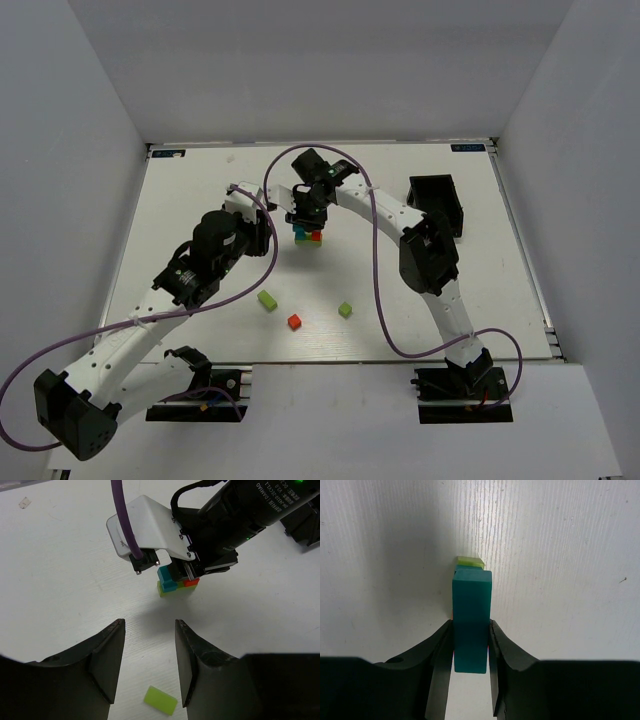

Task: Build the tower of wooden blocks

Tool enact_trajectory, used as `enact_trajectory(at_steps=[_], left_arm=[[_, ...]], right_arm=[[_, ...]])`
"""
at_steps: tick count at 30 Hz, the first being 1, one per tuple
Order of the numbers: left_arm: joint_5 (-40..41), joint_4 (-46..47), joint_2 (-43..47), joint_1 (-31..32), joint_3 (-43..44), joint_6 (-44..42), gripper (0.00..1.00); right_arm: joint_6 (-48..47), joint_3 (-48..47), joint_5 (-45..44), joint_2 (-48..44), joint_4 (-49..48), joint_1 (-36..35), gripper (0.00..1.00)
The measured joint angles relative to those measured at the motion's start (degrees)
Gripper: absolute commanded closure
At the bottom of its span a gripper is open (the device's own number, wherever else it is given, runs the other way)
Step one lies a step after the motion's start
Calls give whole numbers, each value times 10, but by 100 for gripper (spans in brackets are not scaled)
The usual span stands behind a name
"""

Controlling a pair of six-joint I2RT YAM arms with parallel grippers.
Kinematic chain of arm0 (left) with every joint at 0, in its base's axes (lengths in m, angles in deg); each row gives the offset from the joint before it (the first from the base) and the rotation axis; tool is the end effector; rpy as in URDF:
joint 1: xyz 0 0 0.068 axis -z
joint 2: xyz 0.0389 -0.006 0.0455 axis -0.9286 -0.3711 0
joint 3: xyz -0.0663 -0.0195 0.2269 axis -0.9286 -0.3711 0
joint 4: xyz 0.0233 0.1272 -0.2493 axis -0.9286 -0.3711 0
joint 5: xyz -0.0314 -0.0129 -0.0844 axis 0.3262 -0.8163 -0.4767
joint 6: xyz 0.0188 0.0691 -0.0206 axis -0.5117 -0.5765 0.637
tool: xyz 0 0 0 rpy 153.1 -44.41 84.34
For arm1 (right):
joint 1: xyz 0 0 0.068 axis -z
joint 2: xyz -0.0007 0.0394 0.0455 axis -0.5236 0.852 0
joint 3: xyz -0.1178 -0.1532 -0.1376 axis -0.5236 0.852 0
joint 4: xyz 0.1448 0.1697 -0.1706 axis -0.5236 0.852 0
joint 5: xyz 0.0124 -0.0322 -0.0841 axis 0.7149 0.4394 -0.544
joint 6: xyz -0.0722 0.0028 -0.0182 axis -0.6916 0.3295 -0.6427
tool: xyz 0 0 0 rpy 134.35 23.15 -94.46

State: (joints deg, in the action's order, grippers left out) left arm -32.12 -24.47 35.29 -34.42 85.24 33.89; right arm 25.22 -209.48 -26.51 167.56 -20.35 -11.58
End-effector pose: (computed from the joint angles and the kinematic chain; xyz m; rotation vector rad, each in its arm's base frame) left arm 0.2389 -0.1450 0.2757 0.3283 1.9358 -0.2716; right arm 0.3582 0.3557 0.1840 -1.9604 1.7165 0.2614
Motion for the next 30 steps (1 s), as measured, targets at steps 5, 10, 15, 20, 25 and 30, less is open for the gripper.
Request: enact_trajectory(at_steps=[5,10,15,20,25,30], left_arm=[[0,2,0,0,0,0,45],[0,2,0,0,0,0,45],[0,2,0,0,0,0,45],[0,2,0,0,0,0,45],[0,2,0,0,0,0,45],[0,2,0,0,0,0,45]], right_arm=[[3,0,-1,0,0,-1,94],[8,0,-1,5,0,-1,94],[10,0,-1,7,0,-1,93],[13,0,-3,7,0,-1,93],[15,0,-7,8,0,-1,93],[15,0,-10,8,0,-1,91]])
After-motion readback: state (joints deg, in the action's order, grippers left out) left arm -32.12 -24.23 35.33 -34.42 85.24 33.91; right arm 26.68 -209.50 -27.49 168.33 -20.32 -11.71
